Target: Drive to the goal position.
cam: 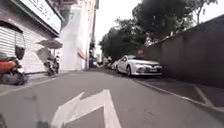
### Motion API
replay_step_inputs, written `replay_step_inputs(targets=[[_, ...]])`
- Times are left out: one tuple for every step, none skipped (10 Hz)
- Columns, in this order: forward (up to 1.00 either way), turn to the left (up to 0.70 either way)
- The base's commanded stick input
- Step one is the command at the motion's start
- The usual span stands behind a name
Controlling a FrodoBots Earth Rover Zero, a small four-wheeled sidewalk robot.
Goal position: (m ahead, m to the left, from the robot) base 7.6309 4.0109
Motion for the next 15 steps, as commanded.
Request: replay_step_inputs(targets=[[0.7, 0.0], [0.7, 0.0], [0.7, 0.0], [0.7, 0.0], [0.7, 0.0], [0.7, 0.0], [0.7, 0.0], [0.7, 0.0], [0.7, 0.0], [0.7, 0.0], [0.7, 0.0], [0.7, 0.0], [0.7, 0.05], [0.7, 0.13], [0.7, 0.14]])
